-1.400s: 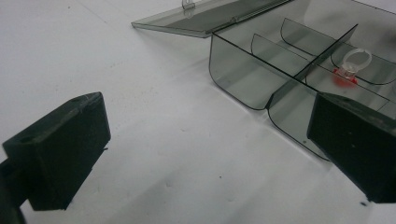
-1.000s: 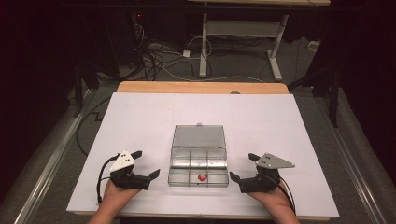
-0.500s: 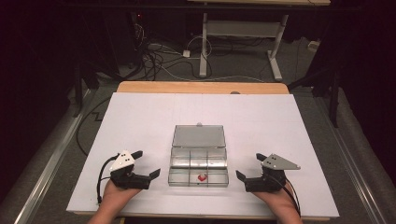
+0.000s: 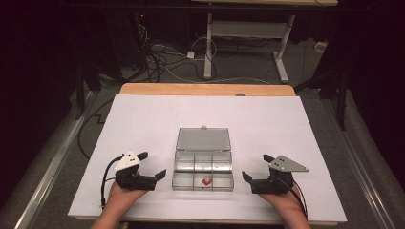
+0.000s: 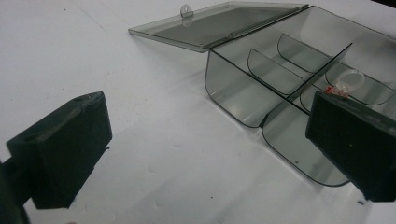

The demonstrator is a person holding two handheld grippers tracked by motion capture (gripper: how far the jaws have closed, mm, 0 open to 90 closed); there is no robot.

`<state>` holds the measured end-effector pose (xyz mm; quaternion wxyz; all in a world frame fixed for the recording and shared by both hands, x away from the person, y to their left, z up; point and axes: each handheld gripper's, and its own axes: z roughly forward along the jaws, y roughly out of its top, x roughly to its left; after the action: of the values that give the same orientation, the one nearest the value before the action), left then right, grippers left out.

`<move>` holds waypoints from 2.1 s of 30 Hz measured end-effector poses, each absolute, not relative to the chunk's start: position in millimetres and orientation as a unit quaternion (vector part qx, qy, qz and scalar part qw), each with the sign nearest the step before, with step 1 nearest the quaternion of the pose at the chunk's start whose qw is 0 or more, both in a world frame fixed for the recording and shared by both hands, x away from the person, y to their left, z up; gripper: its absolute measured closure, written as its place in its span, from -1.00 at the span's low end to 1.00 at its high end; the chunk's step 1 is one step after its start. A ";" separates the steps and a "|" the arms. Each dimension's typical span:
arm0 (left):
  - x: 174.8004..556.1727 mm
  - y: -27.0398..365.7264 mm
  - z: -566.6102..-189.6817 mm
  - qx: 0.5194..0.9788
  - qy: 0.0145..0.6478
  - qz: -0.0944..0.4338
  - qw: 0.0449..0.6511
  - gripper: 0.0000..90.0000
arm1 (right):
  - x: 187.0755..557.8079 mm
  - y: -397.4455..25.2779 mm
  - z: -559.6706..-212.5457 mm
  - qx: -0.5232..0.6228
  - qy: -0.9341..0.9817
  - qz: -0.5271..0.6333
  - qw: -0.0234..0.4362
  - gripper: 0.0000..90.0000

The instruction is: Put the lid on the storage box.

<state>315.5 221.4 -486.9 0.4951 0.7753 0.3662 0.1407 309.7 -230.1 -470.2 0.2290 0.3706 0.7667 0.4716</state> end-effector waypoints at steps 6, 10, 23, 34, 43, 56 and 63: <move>328.9 225.5 -485.7 0.771 0.375 0.136 0.496 -1.00 | 316.1 -224.1 -464.7 0.375 0.761 0.473 0.238 -0.98; 340.2 225.8 -480.9 0.762 0.384 0.132 0.505 -1.00 | 322.4 -221.2 -460.8 0.377 0.757 0.478 0.236 -0.98; 389.6 199.1 -466.0 0.761 0.383 0.128 0.508 -1.00 | 371.2 -192.3 -455.7 0.393 0.758 0.481 0.200 -0.96; 422.2 178.5 -475.2 0.772 0.391 0.105 0.491 -1.00 | 410.1 -169.8 -461.9 0.413 0.763 0.463 0.183 -0.88; 428.5 170.0 -487.0 0.770 0.407 0.088 0.484 -1.00 | 426.7 -154.8 -470.8 0.430 0.775 0.440 0.142 -0.82; 427.4 164.0 -487.5 0.781 0.413 0.075 0.462 -1.00 | 434.9 -151.5 -477.7 0.455 0.774 0.432 0.086 -0.73; 427.4 166.4 -487.9 0.780 0.413 0.058 0.466 -0.92 | 435.3 -152.4 -478.1 0.458 0.772 0.435 0.069 -0.66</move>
<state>427.4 166.4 -487.9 0.4656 0.7804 0.4133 0.0581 435.3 -152.4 -478.1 0.0694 0.4576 0.7723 0.4351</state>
